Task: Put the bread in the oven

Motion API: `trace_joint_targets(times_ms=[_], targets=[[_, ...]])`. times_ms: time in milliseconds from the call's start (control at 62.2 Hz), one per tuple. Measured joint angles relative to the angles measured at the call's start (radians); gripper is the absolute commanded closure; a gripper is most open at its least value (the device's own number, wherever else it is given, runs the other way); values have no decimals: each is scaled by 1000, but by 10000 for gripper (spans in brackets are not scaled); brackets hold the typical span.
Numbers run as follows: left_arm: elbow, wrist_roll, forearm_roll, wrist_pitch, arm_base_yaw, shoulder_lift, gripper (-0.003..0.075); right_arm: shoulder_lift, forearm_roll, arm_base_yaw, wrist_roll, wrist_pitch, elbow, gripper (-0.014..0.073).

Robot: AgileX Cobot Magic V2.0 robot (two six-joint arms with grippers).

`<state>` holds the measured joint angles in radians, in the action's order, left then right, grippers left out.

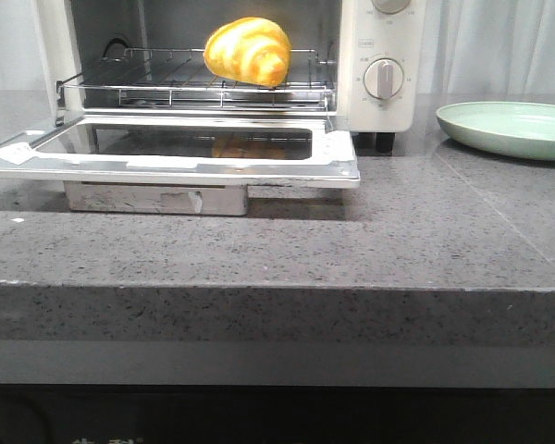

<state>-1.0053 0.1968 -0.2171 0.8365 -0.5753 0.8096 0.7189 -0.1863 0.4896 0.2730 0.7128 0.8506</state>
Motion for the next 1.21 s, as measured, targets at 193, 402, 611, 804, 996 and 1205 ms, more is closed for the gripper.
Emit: trace_joint_targets(times_ms=[193, 402, 611, 804, 996, 1205], targets=[[87, 0, 11, -47, 48, -77, 738, 0, 0, 0, 0, 0, 0, 715], [354, 0, 181, -259, 235, -300, 738, 0, 0, 0, 0, 0, 0, 715], [682, 0, 321, -470, 399, -551, 738, 0, 0, 0, 0, 0, 0, 715], [926, 0, 342, -619, 474, -773, 738, 0, 0, 0, 0, 0, 0, 715], [1013, -2, 345, -741, 484, -815, 738, 0, 0, 0, 0, 0, 0, 715], [1013, -6, 301, -776, 484, -815, 738, 0, 0, 0, 0, 0, 0, 715]])
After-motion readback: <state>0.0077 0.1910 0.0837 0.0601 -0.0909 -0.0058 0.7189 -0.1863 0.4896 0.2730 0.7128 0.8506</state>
